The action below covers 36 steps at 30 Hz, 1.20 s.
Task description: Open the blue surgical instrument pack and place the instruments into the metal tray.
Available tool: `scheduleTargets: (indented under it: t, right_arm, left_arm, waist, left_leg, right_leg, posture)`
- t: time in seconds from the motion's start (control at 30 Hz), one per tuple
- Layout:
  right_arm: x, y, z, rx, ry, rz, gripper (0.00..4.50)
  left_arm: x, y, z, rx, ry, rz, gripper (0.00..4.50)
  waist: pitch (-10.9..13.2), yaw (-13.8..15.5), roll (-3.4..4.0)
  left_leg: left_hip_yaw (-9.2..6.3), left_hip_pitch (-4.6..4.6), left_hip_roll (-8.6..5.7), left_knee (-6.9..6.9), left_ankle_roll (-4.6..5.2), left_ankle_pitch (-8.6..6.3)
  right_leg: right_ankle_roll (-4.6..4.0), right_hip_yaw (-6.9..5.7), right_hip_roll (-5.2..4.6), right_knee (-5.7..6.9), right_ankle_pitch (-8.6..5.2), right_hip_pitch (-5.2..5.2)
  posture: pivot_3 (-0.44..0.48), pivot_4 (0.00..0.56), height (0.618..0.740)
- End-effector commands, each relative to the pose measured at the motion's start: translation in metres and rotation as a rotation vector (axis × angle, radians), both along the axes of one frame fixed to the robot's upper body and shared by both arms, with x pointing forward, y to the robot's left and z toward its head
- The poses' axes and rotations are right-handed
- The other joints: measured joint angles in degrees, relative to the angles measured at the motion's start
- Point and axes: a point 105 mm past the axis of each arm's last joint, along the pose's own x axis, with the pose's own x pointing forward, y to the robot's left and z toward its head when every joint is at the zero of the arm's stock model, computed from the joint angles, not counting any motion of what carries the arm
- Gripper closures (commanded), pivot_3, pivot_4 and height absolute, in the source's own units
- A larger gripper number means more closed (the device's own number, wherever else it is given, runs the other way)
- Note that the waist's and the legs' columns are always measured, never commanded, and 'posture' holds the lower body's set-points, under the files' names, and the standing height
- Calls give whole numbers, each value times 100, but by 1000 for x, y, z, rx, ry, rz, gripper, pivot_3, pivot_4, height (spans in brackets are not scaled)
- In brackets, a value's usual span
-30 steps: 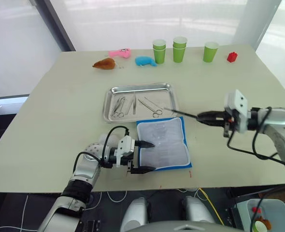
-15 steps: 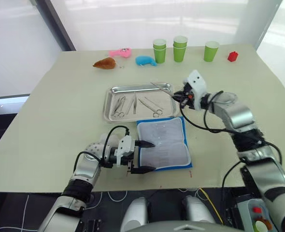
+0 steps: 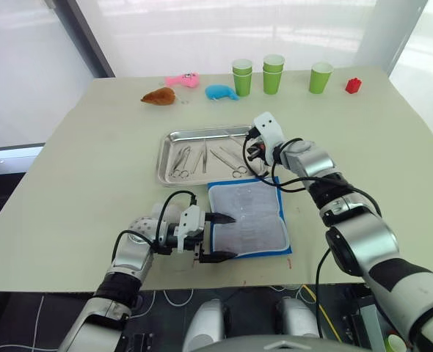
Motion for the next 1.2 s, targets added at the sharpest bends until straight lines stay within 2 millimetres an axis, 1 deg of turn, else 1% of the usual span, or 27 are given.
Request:
scheduleTargets:
  t: [0.03, 0.23, 0.43, 0.47, 0.5, 0.57, 0.63, 0.67, 0.7, 0.73, 0.8, 1.0, 1.1, 1.2]
  right_arm:
    - [7, 5, 15, 19, -46, -7, 4449]
    - [7, 7, 8, 20, -15, -15, 4449]
    - [7, 4, 3, -11, -20, -19, 4449]
    - [7, 4, 2, -10, -18, -18, 3499]
    - [7, 4, 2, -10, -17, -18, 3118]
    - [7, 4, 2, -10, -17, -19, 2084]
    - [8, 3, 3, -6, -21, -22, 1148]
    - [8, 3, 4, -4, -26, -22, 818]
    - [9, 4, 5, 1, -32, -21, 202]
    - [9, 4, 7, 4, -40, -20, 47]
    - [11, 5, 13, 8, -64, -16, 47]
    - [14, 2, 43, 76, -159, 20, 47]
    - [10, -1, 55, 131, -216, 59, 47]
    - [0, -4, 63, 188, -272, 109, 47]
  left_arm:
    - [-30, 7, -57, 121, 240, 34, 0]
    - [-30, 8, -57, 123, 240, 38, 0]
    - [-31, 8, -57, 121, 241, 40, 0]
    - [-32, 8, -57, 121, 242, 40, 0]
    - [-32, 8, -57, 121, 242, 40, 0]
    - [-33, 9, -57, 122, 243, 40, 0]
    - [-33, 9, -57, 123, 244, 40, 0]
    - [-33, 9, -57, 123, 244, 40, 0]
    - [-33, 9, -57, 123, 245, 41, 0]
    - [-33, 9, -57, 123, 245, 41, 0]
    - [-33, 10, -58, 125, 244, 41, 0]
    - [-32, 10, -57, 125, 239, 41, 0]
    - [-31, 10, -54, 120, 232, 40, 0]
    - [-31, 10, -52, 117, 222, 33, 0]
  waist:
    - [0, -7, 0]
    - [1, -25, 0]
    - [1, -28, 0]
    - [1, -31, 0]
    - [1, -35, 0]
    - [0, -32, 0]
    - [0, -29, 0]
    - [1, -27, -2]
    - [2, -27, -2]
    - [2, -27, -2]
    - [2, -29, -2]
    - [4, -41, -2]
    - [5, -44, -2]
    - [5, -44, -4]
  left_leg:
    - [0, 0, 0, 0, 0, 0]
    - [1, -1, 0, 0, 0, 0]
    - [1, 0, 0, -1, 0, 0]
    - [2, 0, 0, -1, 0, 0]
    - [2, 0, 0, -1, 0, 0]
    - [1, 1, 0, -1, 0, 0]
    - [1, 0, 0, -1, 0, 0]
    - [1, 0, -1, -1, 0, 0]
    - [0, -1, -1, -1, 0, 0]
    - [0, -1, -2, -1, 0, 0]
    - [-1, -2, -2, -1, 0, 0]
    - [0, -1, -2, -1, 0, 0]
    - [-2, -2, -2, -3, 0, 0]
    - [-5, -3, -1, -4, 0, 0]
  right_leg:
    - [0, 1, 0, 0, 0, 0]
    - [0, 3, 0, 1, 0, 3]
    - [0, 4, 0, 2, 0, 4]
    - [1, 5, 0, 2, 0, 4]
    - [1, 5, 0, 2, 0, 4]
    - [1, 5, 1, 2, -1, 5]
    - [1, 4, 0, 2, -1, 4]
    - [1, 4, 0, 2, -1, 4]
    - [1, 4, -1, 2, -1, 4]
    - [1, 4, -1, 2, -1, 4]
    - [0, 4, -1, 2, -1, 5]
    - [1, 5, 0, 2, -1, 4]
    - [2, 3, 0, 2, -2, 4]
    - [3, 1, 0, 2, -2, 5]
  posture:
    - [0, 150, 740]
    - [0, 150, 740]
    - [0, 150, 740]
    - [0, 150, 740]
    - [0, 150, 740]
    - [0, 150, 740]
    - [0, 150, 740]
    - [0, 150, 740]
    - [0, 150, 740]
    - [0, 150, 740]
    - [0, 150, 740]
    - [0, 150, 740]
    - [0, 150, 740]
    - [0, 150, 740]
